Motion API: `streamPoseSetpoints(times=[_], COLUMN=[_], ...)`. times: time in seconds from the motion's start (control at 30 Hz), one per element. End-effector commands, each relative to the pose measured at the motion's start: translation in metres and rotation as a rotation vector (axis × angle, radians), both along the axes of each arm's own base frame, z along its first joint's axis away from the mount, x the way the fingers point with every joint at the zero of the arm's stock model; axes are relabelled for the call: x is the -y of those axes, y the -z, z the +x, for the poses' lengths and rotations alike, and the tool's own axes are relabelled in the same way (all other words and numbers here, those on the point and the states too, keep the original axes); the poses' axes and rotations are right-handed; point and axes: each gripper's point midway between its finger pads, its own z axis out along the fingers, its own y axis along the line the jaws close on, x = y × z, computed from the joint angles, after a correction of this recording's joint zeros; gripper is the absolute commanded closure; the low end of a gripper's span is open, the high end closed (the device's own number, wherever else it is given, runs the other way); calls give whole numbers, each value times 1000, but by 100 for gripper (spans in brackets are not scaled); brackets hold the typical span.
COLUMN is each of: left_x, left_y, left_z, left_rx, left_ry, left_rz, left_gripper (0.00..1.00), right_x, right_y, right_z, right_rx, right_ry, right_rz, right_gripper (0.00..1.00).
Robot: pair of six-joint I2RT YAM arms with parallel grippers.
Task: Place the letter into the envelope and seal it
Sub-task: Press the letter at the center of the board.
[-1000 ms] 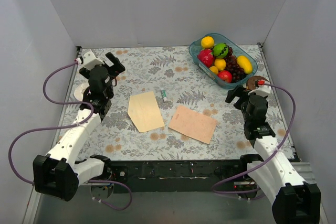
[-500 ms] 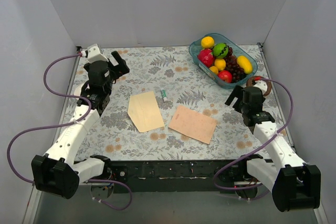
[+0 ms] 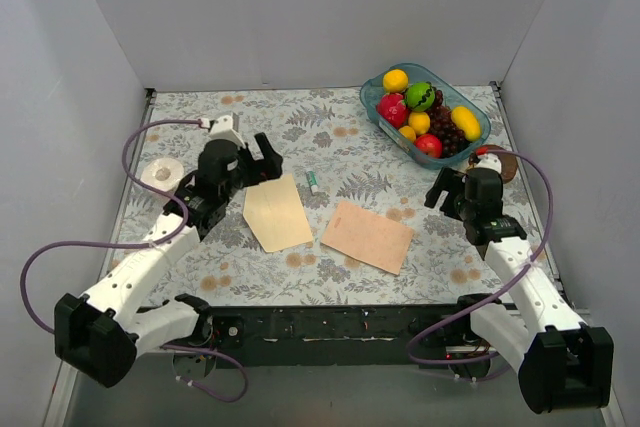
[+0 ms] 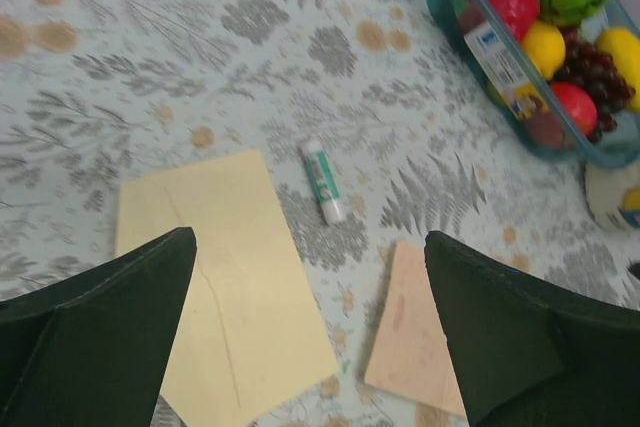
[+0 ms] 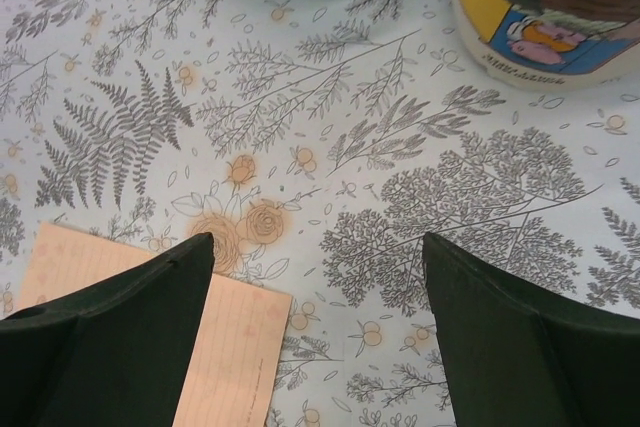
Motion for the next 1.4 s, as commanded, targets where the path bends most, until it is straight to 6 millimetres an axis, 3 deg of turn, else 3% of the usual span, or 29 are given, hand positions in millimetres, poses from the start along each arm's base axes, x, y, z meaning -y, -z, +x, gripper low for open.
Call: streamPoseSetpoints(times=[0.0,0.1,0.2,0.3,0.53,0.83,1.0,1.17,1.37], left_x=[58,83,100,122,160,171,177,187,198], left_y=[31,56,72,75,114,155,161,173,173], left_z=[-43,-64,-79,-90,-98,-96,-89,-85,-83], left_rx=[-97,-159,-186,-159,-201,-271,-269,-294,-298], left_ry=[149,199,263,356,499,504,505,527,554], left_rz=[1,0,8,10,84,147,166,183,175], left_gripper=[2,2,2,2,7,10,9,8,7], right_x=[-24,-36,-36,-37,-49,-62,-72,-74,-74], right_y=[18,31,40,44,65,76,82,88,95], right_z=[-12,-18,-25,-31,-52,-67,-77,-83,-86], right_rx=[-67,-98,-129,-142,-191,-241,-261,-303,-331], right_ry=[-129,-171,-170,-173,-206,-257,-312,-322,-312], right_rz=[63,112,110,113,188,261,300,314,322], right_gripper=[10,10,10,11,14,20,27,40,56])
